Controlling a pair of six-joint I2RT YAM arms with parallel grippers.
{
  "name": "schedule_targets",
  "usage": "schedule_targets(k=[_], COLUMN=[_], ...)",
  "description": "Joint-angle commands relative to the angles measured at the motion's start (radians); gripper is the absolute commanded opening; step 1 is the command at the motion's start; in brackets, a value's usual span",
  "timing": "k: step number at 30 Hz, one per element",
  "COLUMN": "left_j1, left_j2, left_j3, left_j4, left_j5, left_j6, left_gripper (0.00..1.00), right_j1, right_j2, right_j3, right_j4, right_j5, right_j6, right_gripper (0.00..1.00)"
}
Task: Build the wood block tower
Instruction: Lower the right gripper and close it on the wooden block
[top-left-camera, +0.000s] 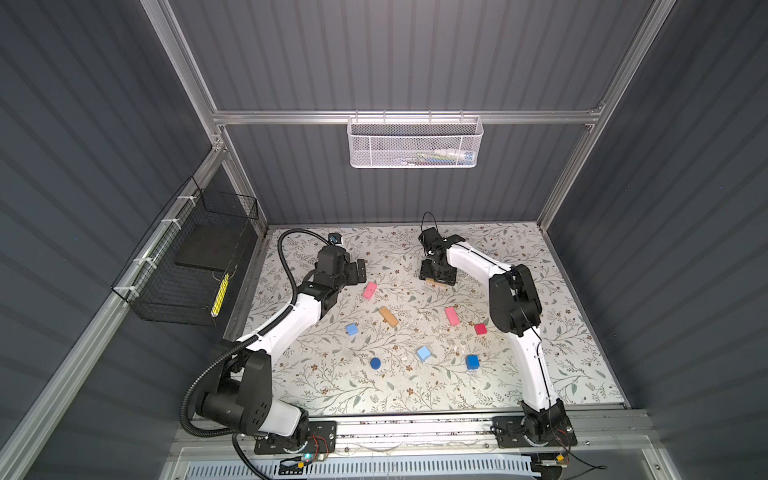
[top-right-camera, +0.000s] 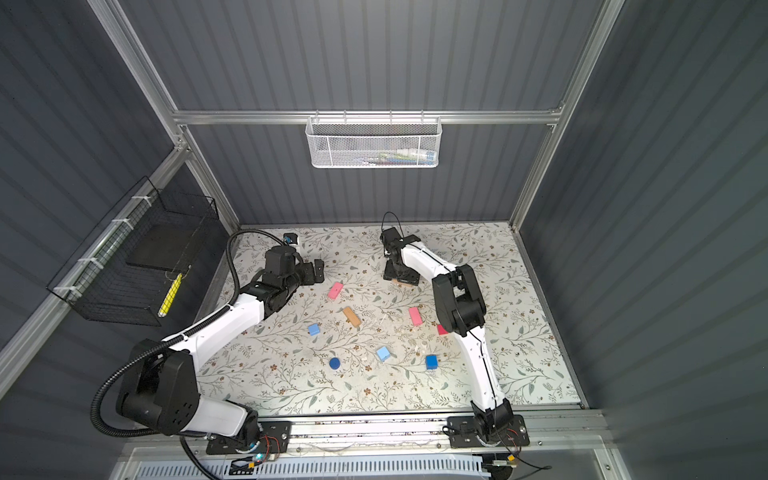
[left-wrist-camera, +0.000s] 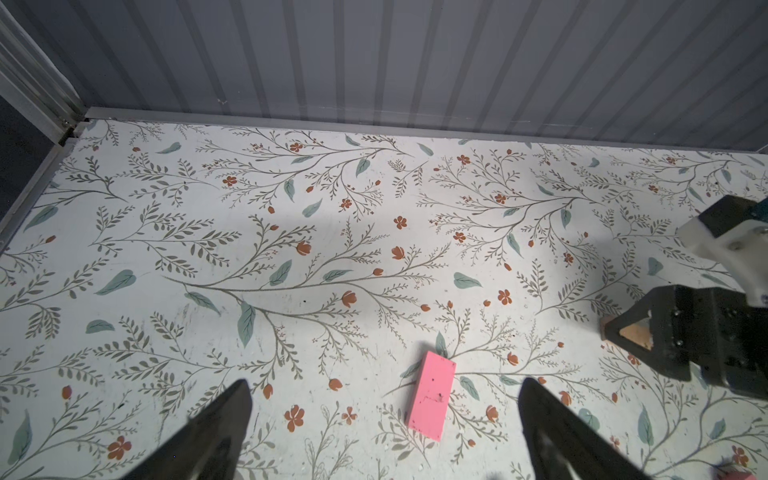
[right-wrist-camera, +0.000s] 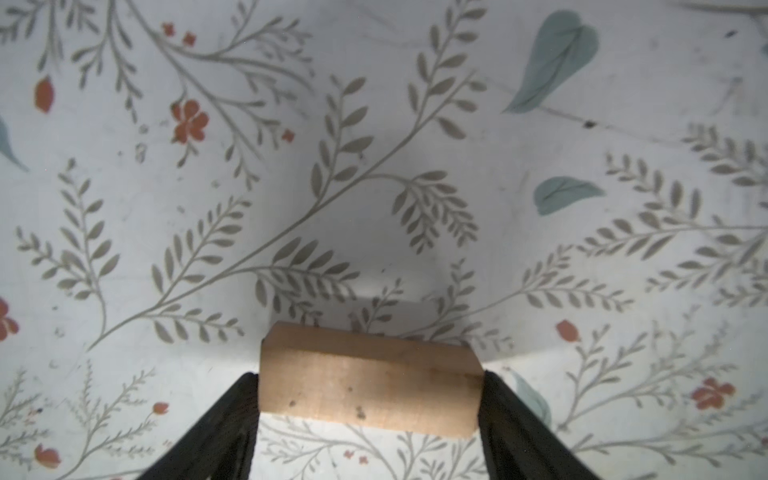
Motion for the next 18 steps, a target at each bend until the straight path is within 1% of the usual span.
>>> schedule_targets(k=[1,13,18], left_j1=[0.004,0.004,0.004], left_j2=[-0.039,-0.058,-0.063], left_j3=[-0.01,-0.021,-0.024], left_j4=[-0.016,-0.017,-0.016], left_j5=[-0.005,0.0,0.002], left_j6=[0.003,-0.001,-0.001], left_gripper=[1.0,1.0,1.0], right_j1=[0.036,0.131,0.155], right_j2=[-0.035,-0.026,-0.015], right_j3=[-0.023,-0.018,0.004], right_j4=[-0.03,-0.031,-0.058], right_j5=[-0.014,-0.027,-0.002], right_j6=[-0.033,-0.037,-0.049], right_gripper=[0.68,0.69,0.7])
